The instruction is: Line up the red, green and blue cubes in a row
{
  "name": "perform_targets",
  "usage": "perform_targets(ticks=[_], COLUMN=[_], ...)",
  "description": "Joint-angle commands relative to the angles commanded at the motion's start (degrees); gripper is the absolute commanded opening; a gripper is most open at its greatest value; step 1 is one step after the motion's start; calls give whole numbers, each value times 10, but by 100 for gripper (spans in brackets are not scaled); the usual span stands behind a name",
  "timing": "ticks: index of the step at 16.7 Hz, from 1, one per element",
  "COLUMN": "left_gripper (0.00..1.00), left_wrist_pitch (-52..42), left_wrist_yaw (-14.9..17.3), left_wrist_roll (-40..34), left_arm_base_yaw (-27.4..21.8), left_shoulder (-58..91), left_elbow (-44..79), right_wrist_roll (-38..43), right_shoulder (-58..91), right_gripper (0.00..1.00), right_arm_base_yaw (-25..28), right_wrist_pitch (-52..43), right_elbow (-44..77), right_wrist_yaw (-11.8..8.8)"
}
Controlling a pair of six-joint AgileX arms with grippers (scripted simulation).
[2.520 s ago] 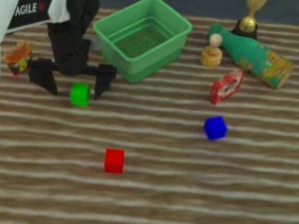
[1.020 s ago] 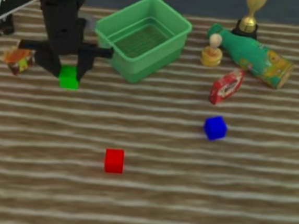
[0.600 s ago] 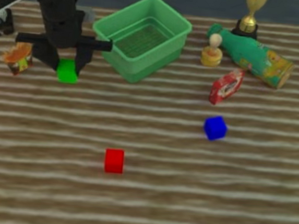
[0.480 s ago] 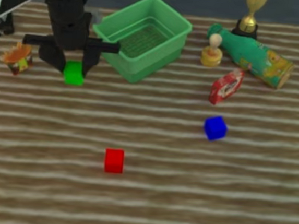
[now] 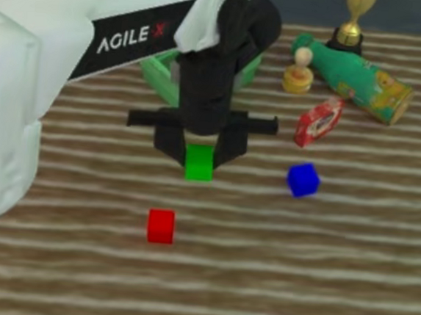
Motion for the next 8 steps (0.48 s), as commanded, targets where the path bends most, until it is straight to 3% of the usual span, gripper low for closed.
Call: perform_targets(ticks=[3, 8], left_gripper=[0, 0], left_wrist_pitch=[10, 11], left_wrist_yaw=[-1, -1], left_wrist_roll=[-58, -66], left_arm_base_yaw=[-57, -64], left_shoulder=[-28, -31], left_elbow=[-33, -37], right_wrist_roll=[0, 0], right_shoulder=[0, 0], right_gripper=[100, 100], right_arm_base_yaw=[0, 0], right_wrist_pitch=[0, 0], right_elbow=[0, 0], right_wrist_yaw=[0, 0])
